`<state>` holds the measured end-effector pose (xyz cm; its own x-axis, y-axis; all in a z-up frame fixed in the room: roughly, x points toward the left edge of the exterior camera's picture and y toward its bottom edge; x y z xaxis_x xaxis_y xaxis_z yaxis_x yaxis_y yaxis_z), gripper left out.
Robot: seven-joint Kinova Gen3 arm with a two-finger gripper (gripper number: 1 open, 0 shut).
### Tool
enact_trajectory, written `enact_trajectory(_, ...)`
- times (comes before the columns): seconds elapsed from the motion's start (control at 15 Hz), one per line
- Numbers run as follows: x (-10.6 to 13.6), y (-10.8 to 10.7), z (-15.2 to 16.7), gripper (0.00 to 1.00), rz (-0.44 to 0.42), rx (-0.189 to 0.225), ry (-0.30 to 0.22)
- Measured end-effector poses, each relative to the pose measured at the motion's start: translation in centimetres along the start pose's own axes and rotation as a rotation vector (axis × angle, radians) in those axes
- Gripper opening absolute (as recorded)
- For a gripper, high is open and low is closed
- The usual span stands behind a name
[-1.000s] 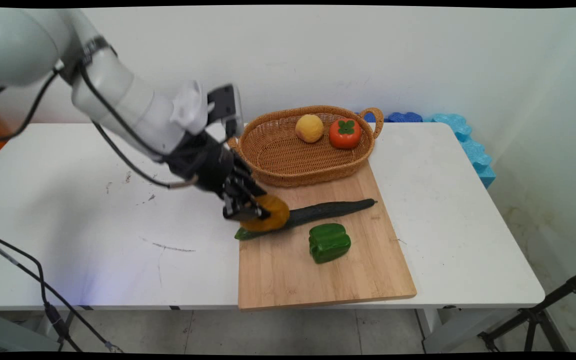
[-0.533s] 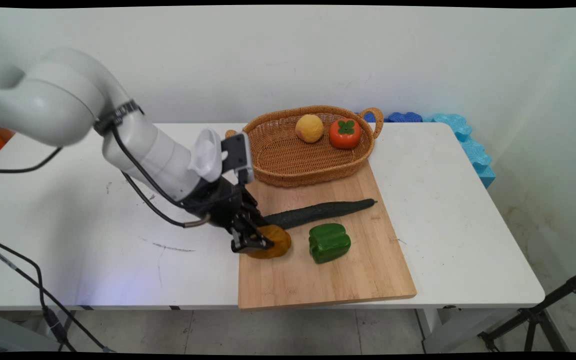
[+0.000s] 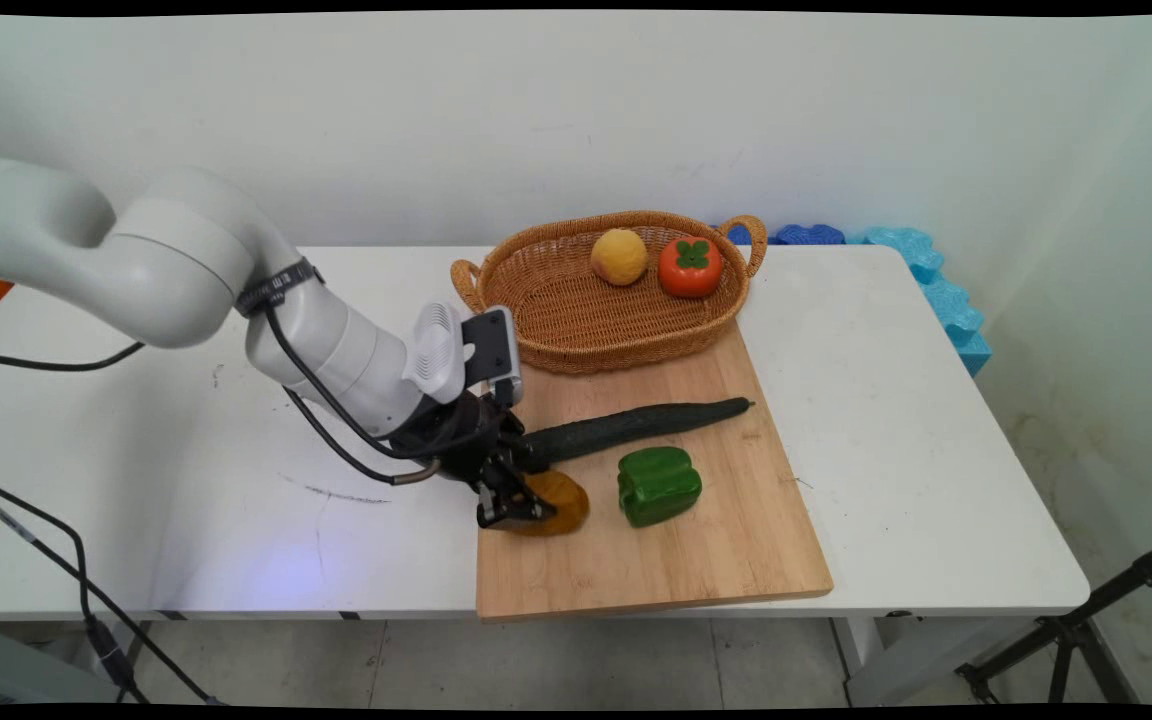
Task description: Place the picked object on the cutting board
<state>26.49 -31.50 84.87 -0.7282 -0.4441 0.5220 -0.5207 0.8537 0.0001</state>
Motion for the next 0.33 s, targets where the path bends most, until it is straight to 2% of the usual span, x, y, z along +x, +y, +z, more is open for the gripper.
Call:
enact_trajectory(0.07, -0.08, 0.02, 0.23, 1.0, 0.001, 0.0, 0.002)
enact_trajectory(0.33, 0.09, 0.05, 0.1, 1.0, 0.008, -0.002, 0.027)
